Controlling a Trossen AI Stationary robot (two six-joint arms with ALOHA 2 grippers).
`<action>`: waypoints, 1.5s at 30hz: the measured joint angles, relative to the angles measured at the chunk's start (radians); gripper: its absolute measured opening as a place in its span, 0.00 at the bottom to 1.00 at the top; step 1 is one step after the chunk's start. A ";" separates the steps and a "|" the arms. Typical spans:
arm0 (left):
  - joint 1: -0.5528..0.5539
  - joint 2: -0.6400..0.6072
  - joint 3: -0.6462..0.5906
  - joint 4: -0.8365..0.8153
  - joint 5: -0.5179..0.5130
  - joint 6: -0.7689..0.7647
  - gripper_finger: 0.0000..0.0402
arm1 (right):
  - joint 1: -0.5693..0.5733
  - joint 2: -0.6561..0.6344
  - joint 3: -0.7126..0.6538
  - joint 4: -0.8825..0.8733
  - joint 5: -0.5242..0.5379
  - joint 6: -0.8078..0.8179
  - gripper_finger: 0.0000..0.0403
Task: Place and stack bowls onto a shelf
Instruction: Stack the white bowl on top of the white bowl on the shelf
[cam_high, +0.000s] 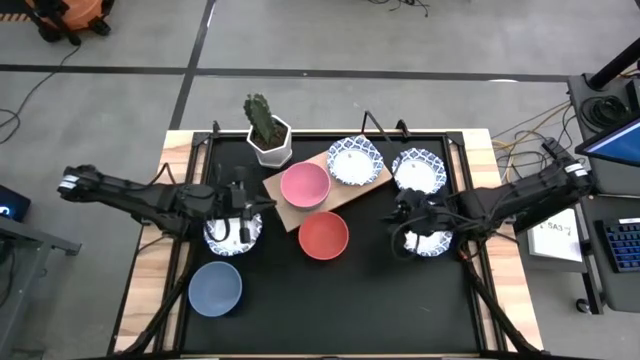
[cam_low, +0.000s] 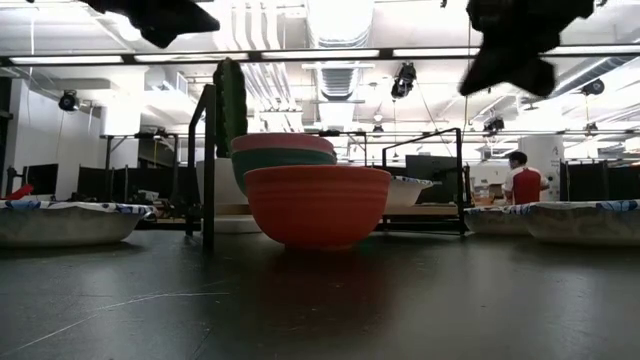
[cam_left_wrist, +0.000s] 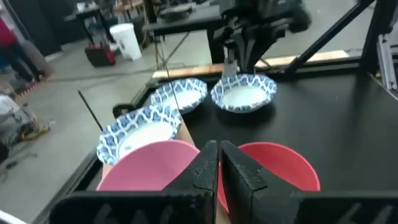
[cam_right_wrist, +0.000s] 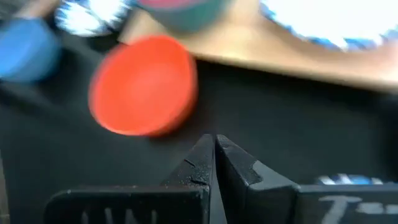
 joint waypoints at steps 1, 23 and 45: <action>0.000 -0.011 -0.006 -0.002 0.000 0.007 0.00 | -0.004 0.010 0.031 -0.071 -0.003 0.046 0.02; -0.002 -0.068 -0.008 -0.013 0.029 0.026 0.00 | -0.038 0.353 0.188 -0.440 -0.253 0.485 0.30; -0.002 -0.170 -0.010 -0.111 0.030 0.032 0.00 | -0.098 0.533 0.188 -0.446 -0.358 0.481 0.04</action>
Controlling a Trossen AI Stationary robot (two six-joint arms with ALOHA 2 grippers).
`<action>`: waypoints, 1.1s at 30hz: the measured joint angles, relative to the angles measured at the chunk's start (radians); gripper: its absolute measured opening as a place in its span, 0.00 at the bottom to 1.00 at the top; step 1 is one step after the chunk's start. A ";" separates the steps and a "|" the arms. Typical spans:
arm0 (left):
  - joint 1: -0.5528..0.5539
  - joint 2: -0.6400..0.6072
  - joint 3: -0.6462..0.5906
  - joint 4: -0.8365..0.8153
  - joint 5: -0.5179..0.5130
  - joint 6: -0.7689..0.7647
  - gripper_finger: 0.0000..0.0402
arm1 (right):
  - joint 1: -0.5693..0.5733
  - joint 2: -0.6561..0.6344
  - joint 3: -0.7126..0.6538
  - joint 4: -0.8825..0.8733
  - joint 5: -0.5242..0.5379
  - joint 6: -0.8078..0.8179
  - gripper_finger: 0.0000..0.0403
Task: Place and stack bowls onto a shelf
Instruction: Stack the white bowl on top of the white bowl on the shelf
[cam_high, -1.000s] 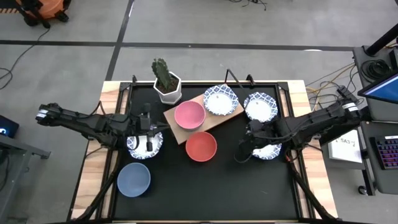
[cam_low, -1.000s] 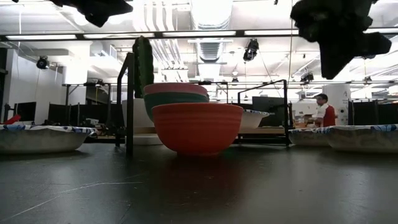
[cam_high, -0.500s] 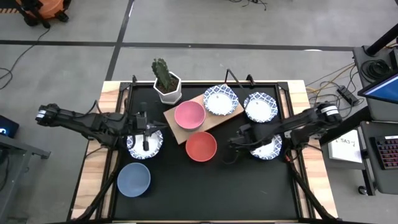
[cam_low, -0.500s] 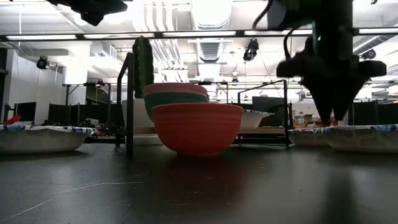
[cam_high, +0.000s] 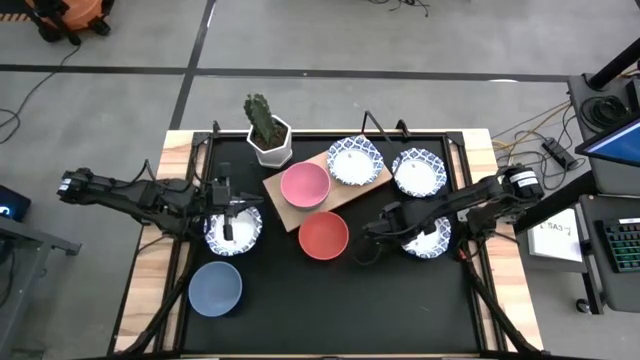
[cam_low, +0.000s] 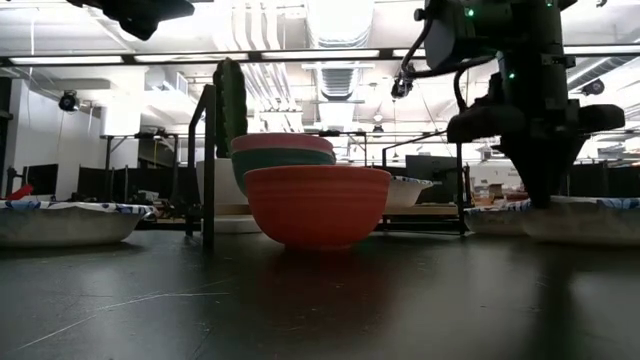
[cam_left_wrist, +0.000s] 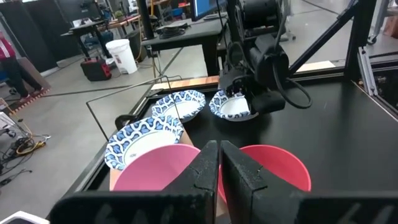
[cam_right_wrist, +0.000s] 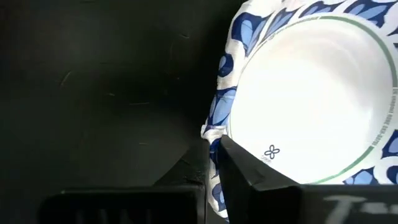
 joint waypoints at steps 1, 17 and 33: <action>0.000 0.001 0.000 0.000 0.000 0.000 0.00 | 0.000 -0.006 0.000 0.001 -0.001 0.002 0.04; 0.000 0.003 0.000 0.000 0.000 0.000 0.00 | 0.058 -0.066 0.351 0.003 -0.062 -0.381 0.03; 0.000 0.003 0.000 0.001 0.000 -0.001 0.00 | 0.080 -0.064 0.577 0.001 0.561 -0.944 0.03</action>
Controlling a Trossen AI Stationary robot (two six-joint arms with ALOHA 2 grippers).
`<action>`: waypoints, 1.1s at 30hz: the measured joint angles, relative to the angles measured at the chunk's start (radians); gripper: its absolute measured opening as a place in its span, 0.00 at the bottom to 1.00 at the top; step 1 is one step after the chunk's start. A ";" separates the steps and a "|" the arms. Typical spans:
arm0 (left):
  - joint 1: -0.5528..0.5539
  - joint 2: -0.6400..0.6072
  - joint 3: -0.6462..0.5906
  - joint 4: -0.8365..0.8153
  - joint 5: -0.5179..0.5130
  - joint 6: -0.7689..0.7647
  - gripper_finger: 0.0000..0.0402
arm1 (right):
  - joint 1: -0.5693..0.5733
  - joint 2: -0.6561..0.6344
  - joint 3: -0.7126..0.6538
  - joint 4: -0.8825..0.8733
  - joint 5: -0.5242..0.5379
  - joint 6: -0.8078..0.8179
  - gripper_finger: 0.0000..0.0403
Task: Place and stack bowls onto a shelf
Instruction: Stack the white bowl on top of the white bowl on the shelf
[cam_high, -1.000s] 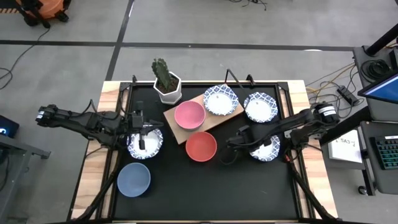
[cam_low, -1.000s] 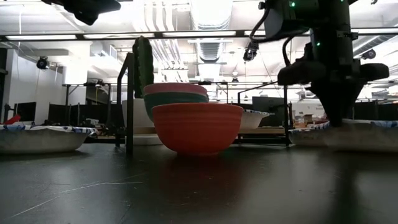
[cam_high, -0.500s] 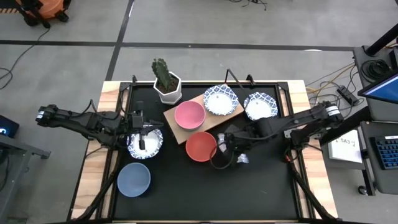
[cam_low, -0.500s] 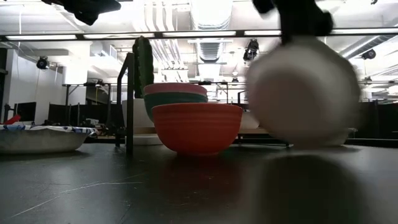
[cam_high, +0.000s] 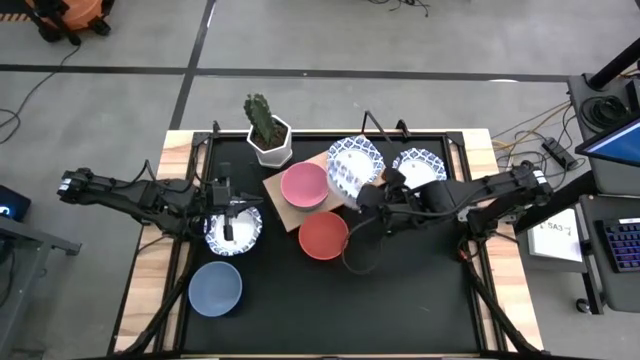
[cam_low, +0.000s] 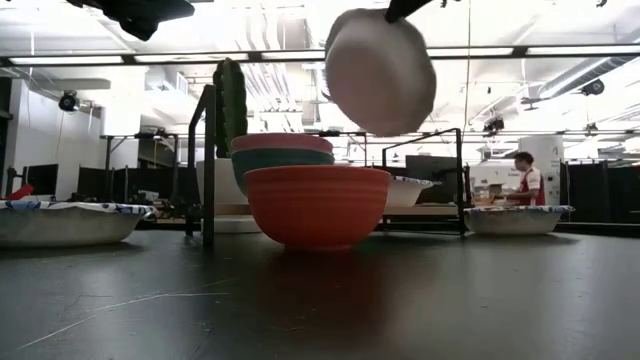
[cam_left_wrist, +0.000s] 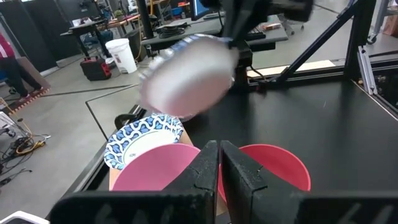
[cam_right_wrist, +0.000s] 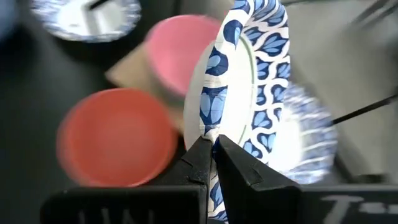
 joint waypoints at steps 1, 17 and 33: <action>0.000 0.000 0.000 0.000 0.000 0.000 0.00 | -0.010 0.004 0.000 -0.001 0.031 -0.032 0.03; 0.000 0.006 -0.001 -0.003 0.000 0.006 0.00 | -0.291 0.156 -0.004 0.001 0.087 -0.321 0.03; 0.000 0.006 -0.001 -0.018 -0.001 0.008 0.00 | -0.363 0.305 -0.005 0.003 0.085 -0.347 0.03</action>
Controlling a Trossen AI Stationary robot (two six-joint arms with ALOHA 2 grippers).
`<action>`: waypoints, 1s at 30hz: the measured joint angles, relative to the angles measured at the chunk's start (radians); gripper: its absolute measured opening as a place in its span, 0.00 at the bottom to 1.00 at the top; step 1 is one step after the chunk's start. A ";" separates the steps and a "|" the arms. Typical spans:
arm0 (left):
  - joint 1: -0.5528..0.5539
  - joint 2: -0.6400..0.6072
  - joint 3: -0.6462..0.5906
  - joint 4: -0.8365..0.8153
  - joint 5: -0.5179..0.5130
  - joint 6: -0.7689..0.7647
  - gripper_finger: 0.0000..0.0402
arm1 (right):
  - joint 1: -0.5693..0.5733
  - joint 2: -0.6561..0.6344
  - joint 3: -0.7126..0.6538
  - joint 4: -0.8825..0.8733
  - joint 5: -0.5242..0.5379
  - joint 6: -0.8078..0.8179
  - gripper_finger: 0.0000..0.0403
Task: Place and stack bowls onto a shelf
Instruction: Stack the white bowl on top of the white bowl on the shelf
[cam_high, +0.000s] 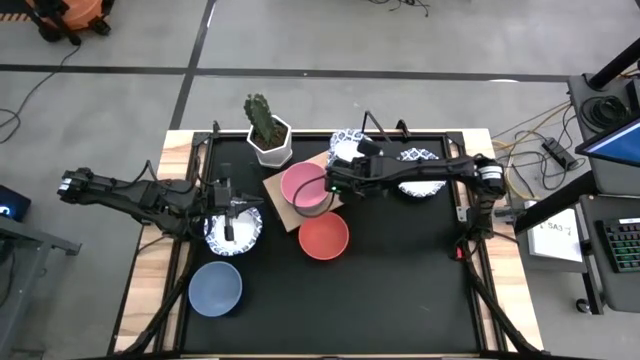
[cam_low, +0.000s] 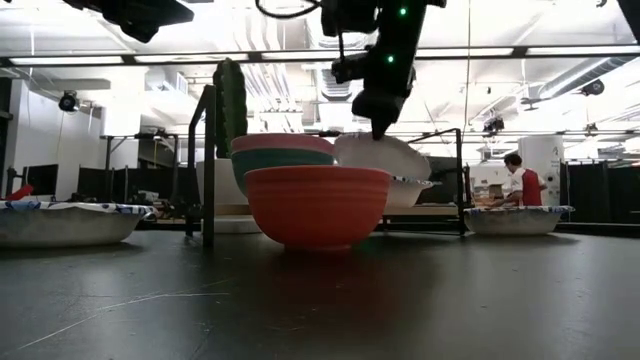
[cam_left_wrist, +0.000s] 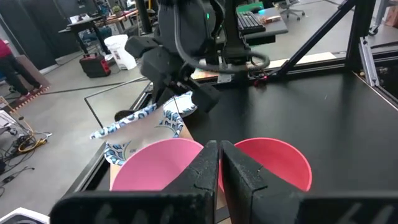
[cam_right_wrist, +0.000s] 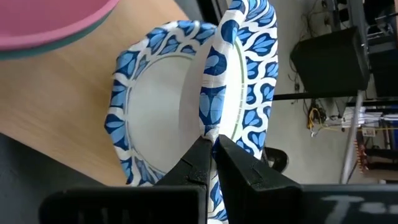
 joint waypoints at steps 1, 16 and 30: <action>0.000 0.000 0.000 0.000 0.000 0.000 0.00 | 0.000 0.008 0.000 0.000 -0.002 0.000 0.03; 0.000 0.000 0.000 -0.006 0.000 0.003 0.00 | 0.002 0.037 0.000 0.004 -0.046 0.027 0.07; 0.000 0.000 0.000 -0.011 0.000 0.003 0.00 | 0.002 0.038 0.000 0.000 -0.045 0.090 0.17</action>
